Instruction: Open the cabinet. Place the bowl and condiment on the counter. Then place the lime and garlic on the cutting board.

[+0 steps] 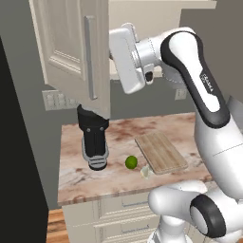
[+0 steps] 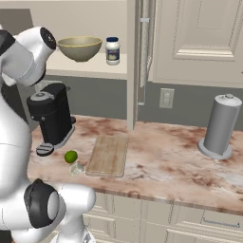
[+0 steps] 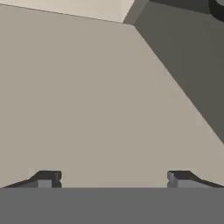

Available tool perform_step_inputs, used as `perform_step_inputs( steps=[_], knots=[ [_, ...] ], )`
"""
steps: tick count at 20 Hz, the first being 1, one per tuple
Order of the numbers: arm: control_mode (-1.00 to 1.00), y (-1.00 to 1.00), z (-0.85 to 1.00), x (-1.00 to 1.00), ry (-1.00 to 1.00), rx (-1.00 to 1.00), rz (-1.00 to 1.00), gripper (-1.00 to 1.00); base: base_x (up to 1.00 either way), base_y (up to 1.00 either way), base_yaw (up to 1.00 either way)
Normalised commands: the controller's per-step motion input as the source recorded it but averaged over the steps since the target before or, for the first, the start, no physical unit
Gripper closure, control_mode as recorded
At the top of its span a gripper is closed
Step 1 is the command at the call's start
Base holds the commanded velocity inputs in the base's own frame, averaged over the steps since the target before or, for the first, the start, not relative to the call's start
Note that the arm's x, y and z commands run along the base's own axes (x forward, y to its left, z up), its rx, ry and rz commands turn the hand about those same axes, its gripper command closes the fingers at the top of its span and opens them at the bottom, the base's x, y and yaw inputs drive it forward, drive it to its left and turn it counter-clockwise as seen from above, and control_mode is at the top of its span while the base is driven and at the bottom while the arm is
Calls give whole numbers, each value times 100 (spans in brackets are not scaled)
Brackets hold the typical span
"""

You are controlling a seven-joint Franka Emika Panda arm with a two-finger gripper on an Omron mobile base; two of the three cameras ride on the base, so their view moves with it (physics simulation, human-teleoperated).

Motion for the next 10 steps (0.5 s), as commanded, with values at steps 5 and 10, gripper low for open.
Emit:
perform_step_inputs(
  steps=[5, 10],
  knots=[
    [-100, 78, -1, -41, 0, 0, 0, -100, 0, 0, 0],
    [-100, 79, -3, -7, 3, 0, 0, -100, 0, 0, 0]
  ],
)
